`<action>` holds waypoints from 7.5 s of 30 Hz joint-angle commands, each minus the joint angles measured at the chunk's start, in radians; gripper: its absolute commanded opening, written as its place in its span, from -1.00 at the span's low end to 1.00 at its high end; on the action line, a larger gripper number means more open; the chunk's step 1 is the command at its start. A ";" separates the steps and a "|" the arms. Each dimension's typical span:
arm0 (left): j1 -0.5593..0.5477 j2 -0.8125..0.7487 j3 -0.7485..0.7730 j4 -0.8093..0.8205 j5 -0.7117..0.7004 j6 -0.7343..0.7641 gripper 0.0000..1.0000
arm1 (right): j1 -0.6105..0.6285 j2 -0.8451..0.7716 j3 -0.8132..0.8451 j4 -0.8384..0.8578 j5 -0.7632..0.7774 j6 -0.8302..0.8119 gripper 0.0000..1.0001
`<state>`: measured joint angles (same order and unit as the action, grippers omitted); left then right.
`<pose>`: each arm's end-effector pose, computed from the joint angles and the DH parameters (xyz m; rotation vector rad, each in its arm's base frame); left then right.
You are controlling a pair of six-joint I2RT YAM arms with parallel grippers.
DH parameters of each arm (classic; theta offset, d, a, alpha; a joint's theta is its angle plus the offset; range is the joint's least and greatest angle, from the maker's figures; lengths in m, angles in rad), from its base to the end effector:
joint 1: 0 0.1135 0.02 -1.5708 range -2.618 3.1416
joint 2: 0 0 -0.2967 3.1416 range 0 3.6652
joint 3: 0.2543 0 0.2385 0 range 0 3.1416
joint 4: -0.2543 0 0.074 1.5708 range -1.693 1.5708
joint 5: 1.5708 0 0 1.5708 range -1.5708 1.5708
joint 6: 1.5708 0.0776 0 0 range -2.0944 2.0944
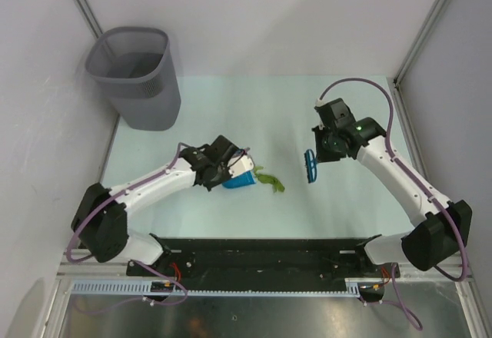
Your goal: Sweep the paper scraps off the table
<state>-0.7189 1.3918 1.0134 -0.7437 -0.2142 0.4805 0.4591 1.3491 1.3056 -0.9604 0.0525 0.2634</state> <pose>0.2132 -0.1646 0.2409 1.4496 2.2361 0.2121 0.2433 0.1157 0.3250 -0.2329 2.5755 0.2027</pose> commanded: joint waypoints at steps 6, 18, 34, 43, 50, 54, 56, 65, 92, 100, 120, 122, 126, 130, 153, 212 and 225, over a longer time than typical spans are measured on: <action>-0.005 0.076 -0.058 -0.043 -0.008 0.076 -1.00 | 0.134 0.125 0.001 -0.061 0.179 0.057 -1.00; -0.007 0.265 0.014 -0.042 0.064 0.102 -1.00 | 0.263 0.280 0.001 0.173 -0.121 0.105 -1.00; 0.016 0.265 0.042 -0.034 0.203 0.089 -1.00 | 0.293 0.167 0.037 0.324 -0.162 0.117 -1.00; 0.102 0.127 -0.010 -0.036 0.269 0.081 -1.00 | 0.195 0.041 0.037 0.241 -0.074 0.054 -1.00; 0.209 -0.011 0.086 -0.034 0.312 0.001 -1.00 | 0.162 0.033 0.037 0.215 -0.054 0.037 -1.00; 0.262 -0.014 0.167 -0.039 0.277 -0.029 -1.00 | 0.161 0.025 0.037 0.200 -0.054 0.030 -1.00; 0.297 -0.004 0.209 -0.039 0.268 -0.060 -0.99 | 0.158 0.018 0.037 0.190 -0.022 0.027 -1.00; 0.486 0.033 0.583 -0.060 0.248 -0.172 -1.00 | 0.158 0.008 0.031 0.157 -0.002 0.022 -1.00; 0.648 0.346 1.352 -0.235 -0.649 0.279 -1.00 | 0.177 0.013 -0.032 0.167 -0.017 0.013 -1.00; 0.648 0.503 1.501 -0.128 -0.905 0.613 -1.00 | 0.181 -0.002 -0.052 0.166 -0.019 0.010 -1.00; 0.651 0.521 1.374 0.285 -1.028 1.076 -1.00 | 0.185 -0.019 -0.055 0.149 -0.025 0.005 -1.00; 0.648 0.503 1.367 0.299 -1.015 1.073 -1.00 | 0.187 -0.024 -0.055 0.149 -0.023 0.005 -1.00; 0.609 0.429 1.338 0.300 -0.894 0.985 -0.99 | 0.188 -0.033 -0.055 0.152 -0.019 0.007 -1.00; 0.509 0.297 1.227 0.297 -0.785 0.865 -1.00 | 0.188 -0.064 -0.054 0.160 -0.002 0.005 -1.00; 0.055 0.128 0.472 -0.243 0.358 0.003 -1.00 | 0.165 -0.268 -0.055 0.123 0.245 -0.018 -1.00; 0.562 -0.203 -0.028 0.001 0.552 -0.068 1.00 | 0.855 0.662 0.136 0.080 0.595 0.174 -0.73; 0.590 -0.195 -0.098 0.040 0.561 -0.071 0.99 | 0.949 0.506 0.176 0.365 0.168 -0.118 0.99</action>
<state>-0.1425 1.2137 0.9367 -0.7364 0.3012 0.4183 1.3914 2.0201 1.5166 -0.7975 0.5335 0.2707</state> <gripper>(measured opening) 0.996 0.915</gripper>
